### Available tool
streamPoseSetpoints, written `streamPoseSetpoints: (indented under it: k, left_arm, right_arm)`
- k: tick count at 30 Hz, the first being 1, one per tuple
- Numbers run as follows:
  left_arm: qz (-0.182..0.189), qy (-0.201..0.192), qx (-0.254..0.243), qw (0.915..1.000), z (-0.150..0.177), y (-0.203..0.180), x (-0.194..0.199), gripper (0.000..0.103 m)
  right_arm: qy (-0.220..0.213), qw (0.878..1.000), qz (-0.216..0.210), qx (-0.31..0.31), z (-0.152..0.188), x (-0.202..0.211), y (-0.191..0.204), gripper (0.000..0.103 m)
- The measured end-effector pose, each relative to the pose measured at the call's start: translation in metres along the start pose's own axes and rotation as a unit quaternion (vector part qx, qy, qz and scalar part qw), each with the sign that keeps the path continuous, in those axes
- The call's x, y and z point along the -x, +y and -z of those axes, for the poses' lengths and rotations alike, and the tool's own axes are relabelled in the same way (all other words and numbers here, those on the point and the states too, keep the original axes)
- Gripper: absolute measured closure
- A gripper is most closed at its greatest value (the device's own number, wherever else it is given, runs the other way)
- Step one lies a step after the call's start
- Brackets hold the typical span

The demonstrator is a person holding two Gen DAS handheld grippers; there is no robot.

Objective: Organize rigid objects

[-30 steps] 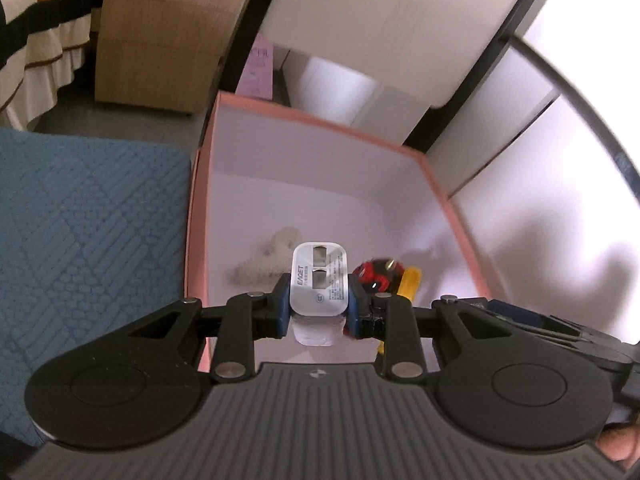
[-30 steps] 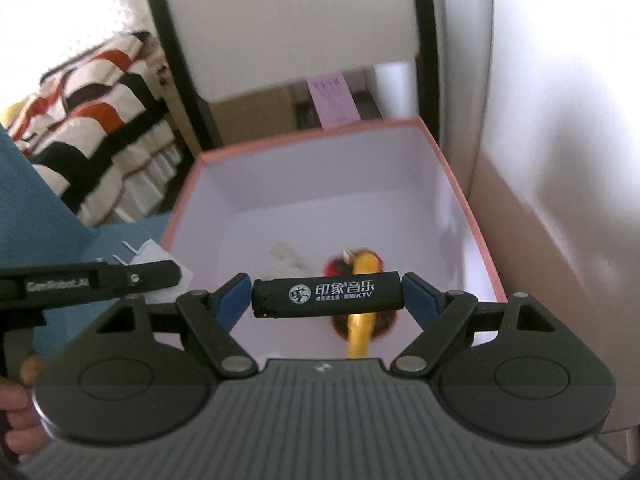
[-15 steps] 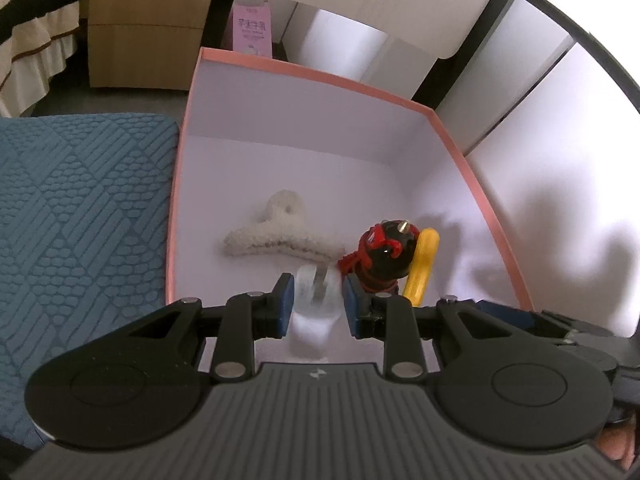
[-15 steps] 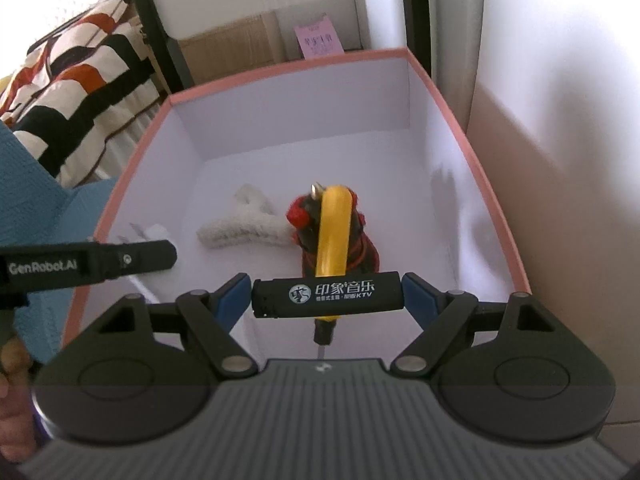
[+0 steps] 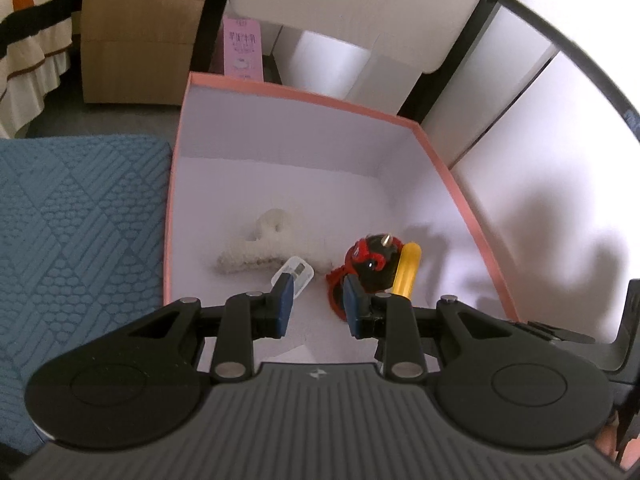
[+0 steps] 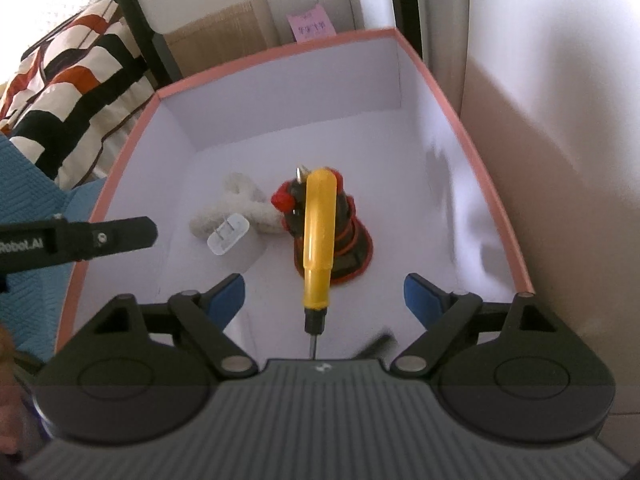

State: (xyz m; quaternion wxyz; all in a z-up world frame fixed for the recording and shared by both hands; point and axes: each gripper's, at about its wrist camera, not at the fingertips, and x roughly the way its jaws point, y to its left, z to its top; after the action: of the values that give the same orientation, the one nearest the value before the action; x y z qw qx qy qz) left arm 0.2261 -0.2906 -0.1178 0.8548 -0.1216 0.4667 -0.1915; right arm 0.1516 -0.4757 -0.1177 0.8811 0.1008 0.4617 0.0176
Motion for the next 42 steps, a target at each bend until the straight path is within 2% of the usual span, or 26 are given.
streamPoseSetpoints:
  k: [8, 12, 17, 21, 23, 27, 29, 33, 40, 42]
  left_arm:
    - [0.008, -0.038, -0.003, 0.9992, -0.009, -0.004, 0.051, 0.071]
    - [0.007, -0.064, -0.028, 0.9975, -0.012, -0.012, 0.082, 0.071]
    - [0.035, -0.084, -0.047, 0.9948, -0.013, -0.022, 0.12, 0.07]
    - [0.036, -0.107, -0.063, 0.9916, -0.01, -0.028, 0.149, 0.069]
    - [0.039, -0.116, -0.064, 0.9904, -0.007, -0.028, 0.16, 0.061]
    - [0.041, -0.129, -0.062, 0.9888, -0.002, -0.024, 0.179, 0.059]
    - [0.041, -0.135, -0.059, 0.9883, 0.002, -0.022, 0.186, 0.054]
    - [0.037, -0.143, -0.062, 0.9871, 0.011, -0.018, 0.204, 0.05]
    - [0.037, -0.154, -0.055, 0.9858, 0.026, -0.01, 0.223, 0.036]
    - [0.034, -0.151, -0.057, 0.9863, 0.028, -0.009, 0.224, 0.035]
  right_arm:
    - [-0.039, 0.999, 0.002, -0.001, -0.011, 0.038, 0.015, 0.015]
    - [-0.06, 0.998, 0.002, 0.0, -0.014, 0.064, 0.027, 0.015]
    - [-0.079, 0.997, 0.007, -0.016, -0.014, 0.092, 0.036, 0.015]
    - [-0.096, 0.995, 0.017, -0.022, -0.01, 0.114, 0.044, 0.015]
    - [-0.105, 0.994, 0.02, -0.018, -0.007, 0.124, 0.049, 0.015]
    - [-0.12, 0.992, 0.027, -0.006, -0.003, 0.144, 0.061, 0.015]
    - [-0.125, 0.992, 0.028, -0.003, 0.001, 0.153, 0.066, 0.015]
    - [-0.135, 0.99, 0.033, 0.005, 0.01, 0.166, 0.078, 0.015]
    - [-0.15, 0.988, 0.033, 0.023, 0.022, 0.177, 0.096, 0.015]
    - [-0.15, 0.988, 0.032, 0.02, 0.026, 0.178, 0.098, 0.015]
